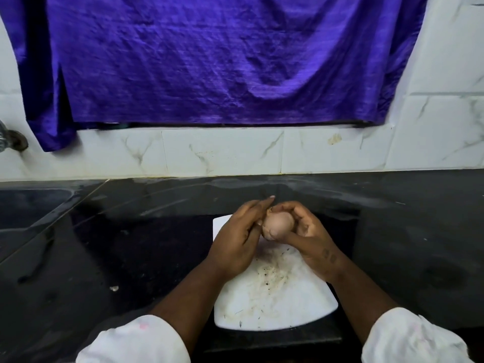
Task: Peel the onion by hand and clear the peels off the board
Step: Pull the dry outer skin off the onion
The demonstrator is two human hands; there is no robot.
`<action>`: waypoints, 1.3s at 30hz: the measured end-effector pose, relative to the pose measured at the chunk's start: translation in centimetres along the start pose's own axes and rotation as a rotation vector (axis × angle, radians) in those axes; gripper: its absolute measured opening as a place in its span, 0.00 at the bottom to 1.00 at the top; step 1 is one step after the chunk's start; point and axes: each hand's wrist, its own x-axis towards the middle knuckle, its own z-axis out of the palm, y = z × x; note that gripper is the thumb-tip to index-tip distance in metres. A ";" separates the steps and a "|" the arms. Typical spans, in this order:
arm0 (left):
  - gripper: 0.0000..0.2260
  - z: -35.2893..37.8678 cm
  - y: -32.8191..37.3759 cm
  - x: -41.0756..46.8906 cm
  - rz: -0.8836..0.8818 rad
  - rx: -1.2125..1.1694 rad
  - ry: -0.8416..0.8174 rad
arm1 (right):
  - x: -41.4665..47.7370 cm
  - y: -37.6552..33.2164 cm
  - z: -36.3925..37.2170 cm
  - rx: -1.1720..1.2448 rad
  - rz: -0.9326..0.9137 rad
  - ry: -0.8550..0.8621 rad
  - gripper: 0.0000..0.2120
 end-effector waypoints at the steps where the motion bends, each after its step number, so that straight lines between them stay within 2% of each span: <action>1: 0.23 0.0 0.0 0.0 -0.001 -0.016 0.006 | -0.1 0.0 0.0 -0.003 0.009 0.001 0.19; 4: 0.13 -0.2 0.0 0.2 0.008 -0.050 0.103 | -0.2 -0.2 0.1 -0.002 0.009 0.006 0.20; 7: 0.10 -0.3 0.0 0.4 -0.018 -0.090 0.169 | -0.4 -0.4 0.6 -0.052 -0.014 0.012 0.20; 11: 0.08 -0.2 0.4 0.3 -0.042 -0.063 0.172 | -0.5 -0.6 0.7 -0.391 -0.126 0.047 0.22; 14: 0.07 -0.1 0.6 0.6 -0.049 -0.006 0.248 | 0.3 -1.0 0.9 -0.378 -0.172 0.068 0.18; 17: 0.07 -0.4 0.6 0.9 -0.017 0.067 0.353 | 2.3 -2.4 1.3 -0.420 -0.266 0.099 0.10; 19: 0.06 -0.5 0.7 1.0 0.013 0.129 0.364 | 4.3 -3.5 1.0 -0.432 -0.279 0.117 0.08; 22: 0.07 -0.4 0.8 0.8 0.014 0.211 0.346 | 6.9 -4.3 0.1 -0.382 -0.277 0.162 0.07; 25: 0.09 -0.4 0.6 0.6 -0.010 0.247 0.282 | 7.7 -3.5 -0.8 -0.110 -0.258 0.276 0.07; 27: 0.08 -0.3 0.8 0.4 -0.027 0.267 0.193 | 7.6 -2.8 -1.1 0.046 -0.173 0.275 0.09; 29: 0.03 -0.1 1.2 0.3 -0.065 0.296 0.117 | 7.5 -2.2 -1.3 0.105 -0.107 0.236 0.11; 31: 0.10 -0.1 1.7 0.3 -0.110 0.267 0.125 | 7.7 -2.0 -1.0 0.115 -0.068 0.218 0.10; 33: 0.10 0.1 2.3 0.6 -0.115 0.233 0.188 | 7.7 -1.8 -0.6 0.082 -0.018 0.218 0.11; 36: 0.14 0.3 3.0 1.5 -0.122 0.199 0.247 | 7.6 -1.7 0.1 0.058 0.069 0.149 0.24; 39: 0.31 0.3 3.4 3.5 -0.093 0.228 0.233 | 7.3 -1.9 -0.1 0.149 0.159 0.065 0.34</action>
